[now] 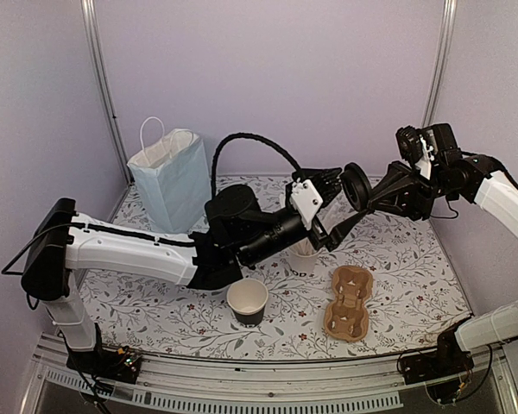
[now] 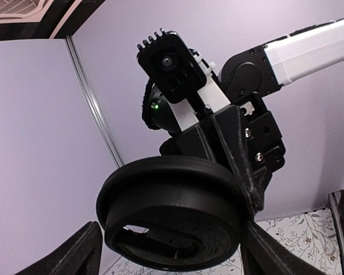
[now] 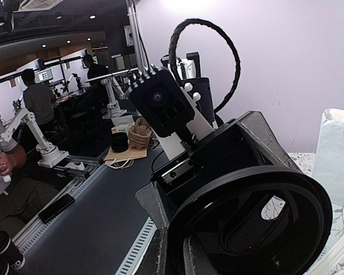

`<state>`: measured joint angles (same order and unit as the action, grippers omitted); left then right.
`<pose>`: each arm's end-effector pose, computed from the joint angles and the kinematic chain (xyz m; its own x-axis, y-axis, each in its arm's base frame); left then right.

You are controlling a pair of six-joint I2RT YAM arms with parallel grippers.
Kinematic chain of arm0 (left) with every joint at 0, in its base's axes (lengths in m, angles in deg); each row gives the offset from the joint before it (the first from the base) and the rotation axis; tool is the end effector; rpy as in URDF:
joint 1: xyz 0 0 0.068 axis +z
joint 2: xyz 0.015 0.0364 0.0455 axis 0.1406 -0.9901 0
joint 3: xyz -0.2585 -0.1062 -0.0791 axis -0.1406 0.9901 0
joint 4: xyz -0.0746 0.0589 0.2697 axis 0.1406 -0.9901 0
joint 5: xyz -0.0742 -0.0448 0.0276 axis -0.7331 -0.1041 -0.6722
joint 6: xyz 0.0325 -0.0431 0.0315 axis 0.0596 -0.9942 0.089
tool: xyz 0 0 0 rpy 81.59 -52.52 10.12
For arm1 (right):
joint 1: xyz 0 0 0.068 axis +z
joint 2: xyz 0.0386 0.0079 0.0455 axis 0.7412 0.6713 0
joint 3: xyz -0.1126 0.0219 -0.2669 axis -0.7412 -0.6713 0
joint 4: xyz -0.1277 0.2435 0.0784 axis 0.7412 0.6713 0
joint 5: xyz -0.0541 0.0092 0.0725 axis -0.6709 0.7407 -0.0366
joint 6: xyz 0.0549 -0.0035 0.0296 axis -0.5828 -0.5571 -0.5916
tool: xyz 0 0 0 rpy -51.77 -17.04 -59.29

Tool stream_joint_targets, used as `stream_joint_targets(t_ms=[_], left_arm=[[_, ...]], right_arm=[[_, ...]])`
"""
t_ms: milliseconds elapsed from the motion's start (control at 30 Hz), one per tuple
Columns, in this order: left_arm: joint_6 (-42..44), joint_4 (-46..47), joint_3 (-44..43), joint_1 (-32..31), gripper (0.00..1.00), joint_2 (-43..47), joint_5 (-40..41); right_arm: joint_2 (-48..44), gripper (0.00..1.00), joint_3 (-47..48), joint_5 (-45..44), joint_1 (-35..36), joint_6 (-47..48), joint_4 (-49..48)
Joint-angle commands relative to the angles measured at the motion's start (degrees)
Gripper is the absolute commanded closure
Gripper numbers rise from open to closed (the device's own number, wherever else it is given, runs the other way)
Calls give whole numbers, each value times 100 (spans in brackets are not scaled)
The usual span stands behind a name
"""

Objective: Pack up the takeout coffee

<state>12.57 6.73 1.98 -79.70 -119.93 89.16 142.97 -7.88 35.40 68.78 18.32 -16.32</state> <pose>0.1518 -0.4408 0.3364 0.4407 -0.0967 -0.8924 0.8036 0.4855 0.3442 0.2243 0.1368 0.3926 -0.0846 -0.0425 -0.9955 -0.9342 -0.3441 0.0940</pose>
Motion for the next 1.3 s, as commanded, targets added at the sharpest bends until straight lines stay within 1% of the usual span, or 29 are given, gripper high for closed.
stream_joint_targets(t_ms=[0,133,467,633,867,933,1000,1067,1167,1267], left_arm=[[76,172,13,-37,15,-58,155],[160,289,85,-39,14,-49,287],[271,254,86,-39,14,-98,231],[214,93,46,-30,18,-93,-12],[153,20,38,-11,23,-77,-2],[118,19,77,4,24,-32,0],[97,15,125,13,24,34,10],[77,-105,136,13,25,108,26],[23,-446,143,11,26,322,72],[-141,-1067,159,7,27,657,138]], right_arm=[[-84,92,-72,837,42,-100,-100],[-101,92,-96,854,46,-154,-145],[-120,92,-97,889,41,-206,-181],[-104,91,-104,905,49,-221,-205],[-104,90,-131,837,42,-225,-224],[-116,87,-149,801,45,-241,-244],[-128,75,-140,721,27,-376,-435],[-166,68,-69,617,-114,-811,-556],[-279,56,11,588,-459,-953,-551],[-399,52,156,138,-817,-1034,-494]])
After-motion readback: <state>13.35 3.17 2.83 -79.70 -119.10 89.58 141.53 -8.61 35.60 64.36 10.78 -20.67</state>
